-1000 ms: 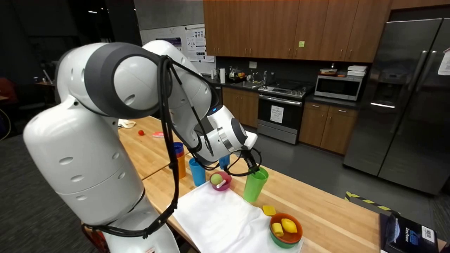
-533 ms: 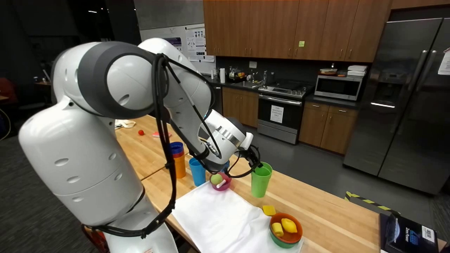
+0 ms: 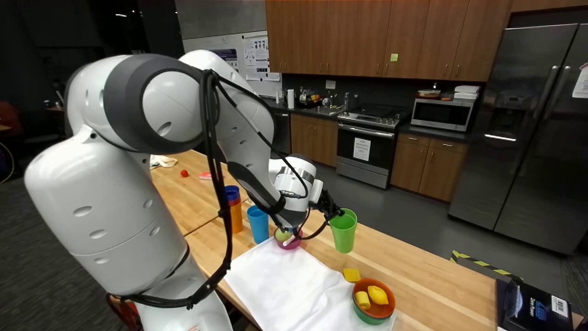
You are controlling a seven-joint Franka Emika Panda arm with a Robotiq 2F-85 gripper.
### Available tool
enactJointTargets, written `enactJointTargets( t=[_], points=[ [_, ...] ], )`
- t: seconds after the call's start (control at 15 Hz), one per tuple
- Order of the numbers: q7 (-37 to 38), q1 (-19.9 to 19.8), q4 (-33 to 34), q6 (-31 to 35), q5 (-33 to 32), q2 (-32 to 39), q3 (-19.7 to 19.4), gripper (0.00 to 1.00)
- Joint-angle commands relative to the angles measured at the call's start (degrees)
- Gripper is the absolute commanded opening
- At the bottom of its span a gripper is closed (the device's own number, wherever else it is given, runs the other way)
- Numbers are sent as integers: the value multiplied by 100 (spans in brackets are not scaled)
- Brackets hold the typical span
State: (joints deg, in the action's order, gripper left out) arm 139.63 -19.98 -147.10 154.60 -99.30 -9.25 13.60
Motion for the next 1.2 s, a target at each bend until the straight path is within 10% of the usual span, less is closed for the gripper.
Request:
enactJointTargets(
  t=[0.0,1.13],
  points=[
    [820,48,-72,-196,-720,21,73,2],
    [-861,31,-602,402,509,290,47,2]
  ],
)
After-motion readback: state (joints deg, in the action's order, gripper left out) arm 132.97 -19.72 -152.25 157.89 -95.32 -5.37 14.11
